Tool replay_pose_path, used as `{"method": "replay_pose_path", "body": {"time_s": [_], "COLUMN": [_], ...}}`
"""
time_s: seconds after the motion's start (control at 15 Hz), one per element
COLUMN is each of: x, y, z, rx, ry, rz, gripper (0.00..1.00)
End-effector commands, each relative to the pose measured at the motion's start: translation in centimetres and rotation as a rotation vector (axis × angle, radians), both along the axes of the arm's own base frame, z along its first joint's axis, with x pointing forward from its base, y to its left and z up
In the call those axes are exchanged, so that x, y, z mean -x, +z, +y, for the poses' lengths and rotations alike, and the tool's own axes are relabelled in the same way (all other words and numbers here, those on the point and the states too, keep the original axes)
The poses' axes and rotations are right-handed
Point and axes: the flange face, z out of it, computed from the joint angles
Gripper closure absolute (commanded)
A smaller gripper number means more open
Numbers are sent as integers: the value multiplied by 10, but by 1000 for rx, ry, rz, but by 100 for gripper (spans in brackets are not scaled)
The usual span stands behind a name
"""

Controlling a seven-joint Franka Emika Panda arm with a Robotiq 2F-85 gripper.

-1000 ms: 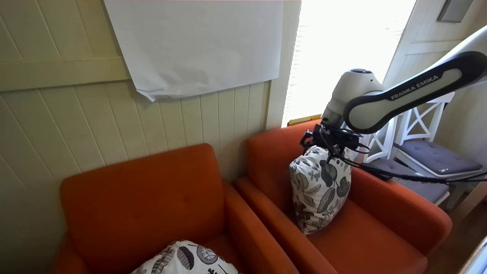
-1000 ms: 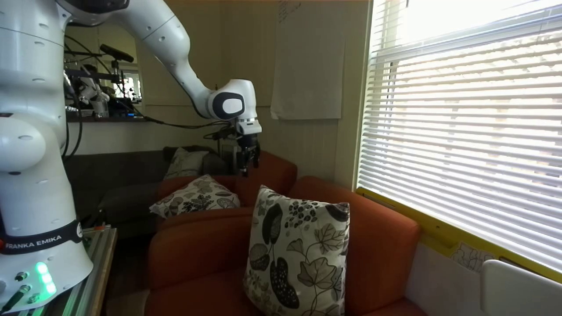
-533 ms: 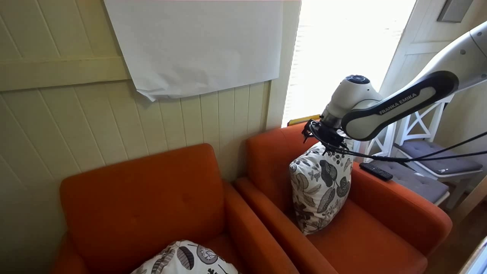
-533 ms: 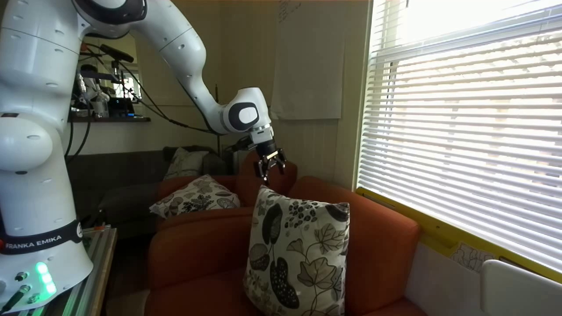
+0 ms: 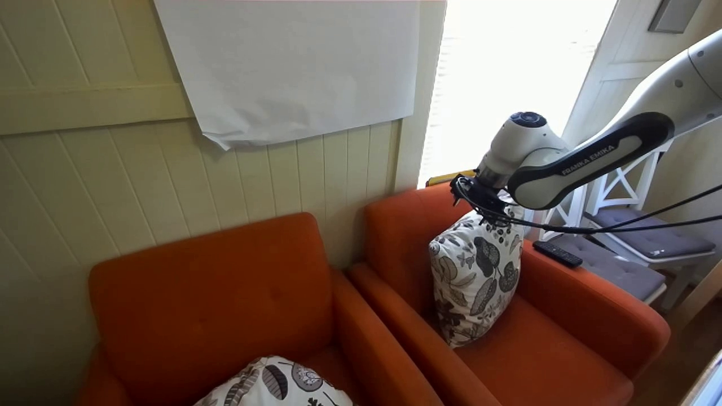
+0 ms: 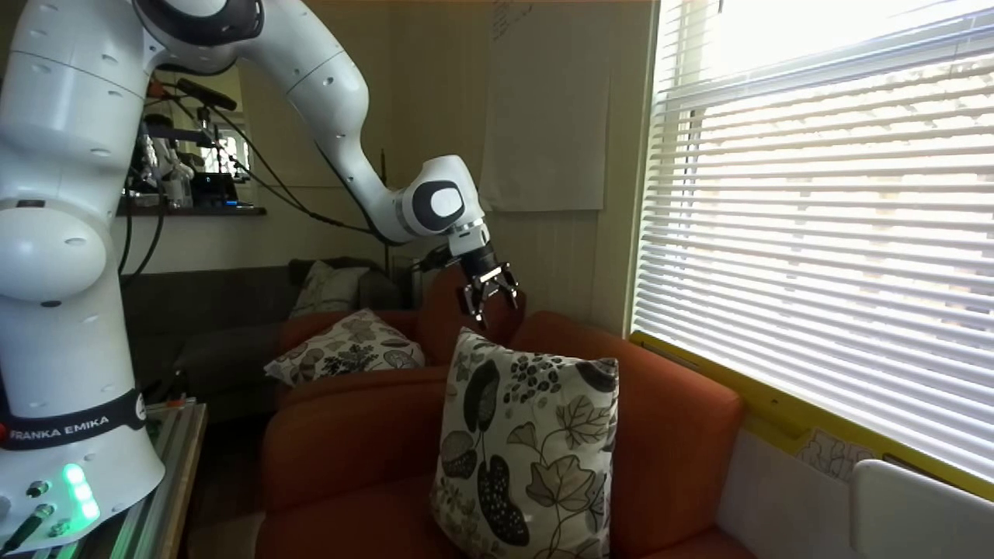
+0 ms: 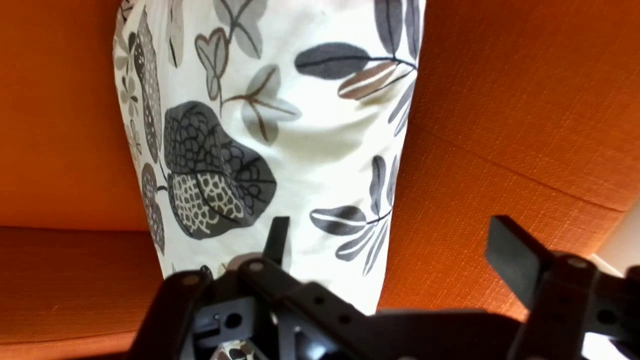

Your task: Put the pillow on the back of the sofa

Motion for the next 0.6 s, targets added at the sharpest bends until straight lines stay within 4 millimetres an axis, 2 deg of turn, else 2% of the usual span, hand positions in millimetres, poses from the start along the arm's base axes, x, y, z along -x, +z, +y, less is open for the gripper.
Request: {"method": "replay_pose_path", "body": {"time_s": [0.0,0.53], "x": [-11,-28], "y": [-9,-48], "z": [-5,-12], "rx": [20,120], "ry": [-49,-178], "rz": [-11,-34], "gripper": [0,0]}}
